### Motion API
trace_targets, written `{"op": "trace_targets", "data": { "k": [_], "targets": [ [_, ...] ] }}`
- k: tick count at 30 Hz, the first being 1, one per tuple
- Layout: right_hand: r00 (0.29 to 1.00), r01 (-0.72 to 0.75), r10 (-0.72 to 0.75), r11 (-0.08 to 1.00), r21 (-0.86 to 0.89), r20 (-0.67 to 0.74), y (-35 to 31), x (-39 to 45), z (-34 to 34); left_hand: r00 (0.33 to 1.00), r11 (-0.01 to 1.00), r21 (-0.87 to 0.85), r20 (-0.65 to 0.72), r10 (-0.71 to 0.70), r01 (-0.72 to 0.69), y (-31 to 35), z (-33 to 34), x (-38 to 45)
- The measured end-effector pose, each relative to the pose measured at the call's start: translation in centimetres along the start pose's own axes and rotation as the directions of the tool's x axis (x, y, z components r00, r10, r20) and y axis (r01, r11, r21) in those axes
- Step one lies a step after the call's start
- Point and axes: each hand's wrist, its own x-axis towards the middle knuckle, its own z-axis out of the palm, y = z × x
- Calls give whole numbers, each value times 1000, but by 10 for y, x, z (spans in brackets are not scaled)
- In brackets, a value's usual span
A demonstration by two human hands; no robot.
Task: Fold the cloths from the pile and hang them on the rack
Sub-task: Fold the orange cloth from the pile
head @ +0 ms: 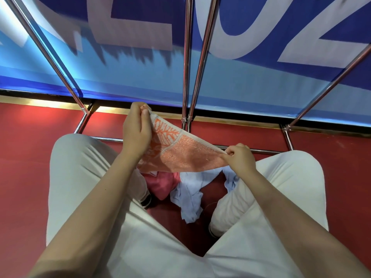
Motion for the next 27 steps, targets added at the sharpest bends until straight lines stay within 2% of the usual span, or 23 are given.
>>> {"op": "trace_targets", "data": {
  "k": [2, 4, 7, 10, 14, 16, 18, 22, 27],
  "targets": [
    [999, -5, 8, 998, -57, 50, 4, 1, 1, 994, 994, -72, -68, -83, 78, -4, 0, 4],
    [996, -25, 25, 1000, -1, 83, 4, 1, 3, 978, 980, -130, -123, -169, 153, -7, -1, 8],
    [994, -93, 70, 955, 282, 89, -2, 3, 0, 939, 937, -223, -156, -307, 270, -14, -2, 13],
    [992, -119, 123, 869, 481, 24, -6, 7, -7, 858, 843, -318, -138, -494, 434, -31, 0, 16],
    [985, -82, 167, 663, 744, -40, -7, 8, -20, 726, 700, -407, -118, -677, 586, -44, 2, 16],
    [981, -76, 192, 537, 840, -34, -12, 7, -28, 706, 687, -388, -119, -698, 614, -45, 4, 14],
    [972, -63, 230, 456, 888, -49, -17, 6, -33, 717, 719, -310, -144, -682, 621, -43, 4, 13],
    [950, 14, 257, 531, 847, -177, -25, 2, -36, 718, 730, -264, -159, -677, 630, -47, 4, 10],
    [924, 80, 291, 490, 868, -249, -29, 3, -41, 762, 775, -200, -153, -629, 599, -44, 7, 5]
  ]
}}
